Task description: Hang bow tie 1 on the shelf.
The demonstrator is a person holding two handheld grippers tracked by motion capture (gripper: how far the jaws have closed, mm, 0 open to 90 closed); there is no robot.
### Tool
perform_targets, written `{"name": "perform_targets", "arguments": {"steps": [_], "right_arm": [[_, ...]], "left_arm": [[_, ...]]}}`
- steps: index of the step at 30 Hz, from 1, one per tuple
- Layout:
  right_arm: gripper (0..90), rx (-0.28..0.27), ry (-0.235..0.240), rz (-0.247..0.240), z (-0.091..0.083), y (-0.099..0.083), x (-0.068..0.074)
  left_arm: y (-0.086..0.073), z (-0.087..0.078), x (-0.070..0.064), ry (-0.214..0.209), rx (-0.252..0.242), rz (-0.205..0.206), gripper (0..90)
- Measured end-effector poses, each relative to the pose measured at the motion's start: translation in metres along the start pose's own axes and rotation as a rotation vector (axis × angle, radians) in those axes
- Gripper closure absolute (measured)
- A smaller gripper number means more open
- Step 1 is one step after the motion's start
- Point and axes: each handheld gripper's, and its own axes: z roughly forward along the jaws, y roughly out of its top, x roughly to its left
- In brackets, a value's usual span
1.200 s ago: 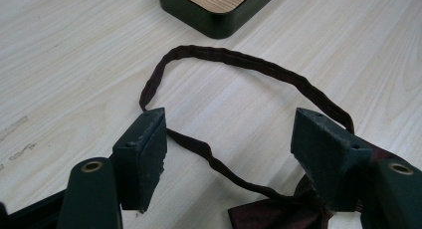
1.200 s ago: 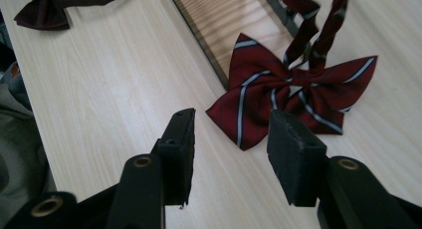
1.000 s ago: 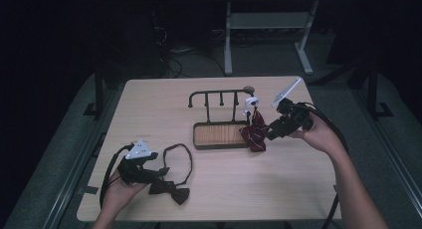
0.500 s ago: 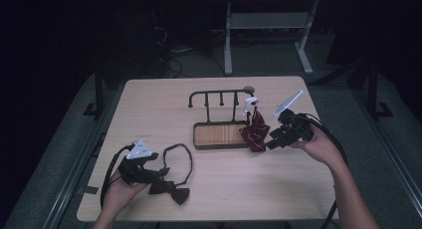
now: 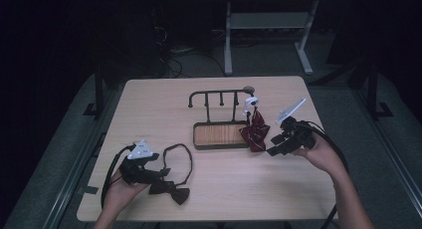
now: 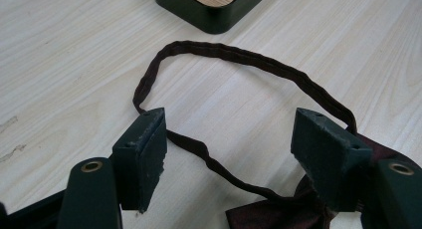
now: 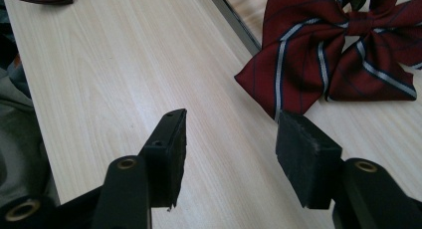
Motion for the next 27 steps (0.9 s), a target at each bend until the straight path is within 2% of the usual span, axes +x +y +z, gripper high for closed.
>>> {"name": "perform_targets", "arguments": {"steps": [17,27], "right_arm": [[42.8,-0.008,0.001,0.015,0.01,-0.021,0.005],[42.0,-0.014,-0.007,0.017,0.013,-0.031,0.012]], "left_arm": [[0.001,0.0,0.0,-0.004,-0.001,-0.003,30.8],[0.006,0.003,-0.001,-0.007,0.002,0.01,31.1]]}}
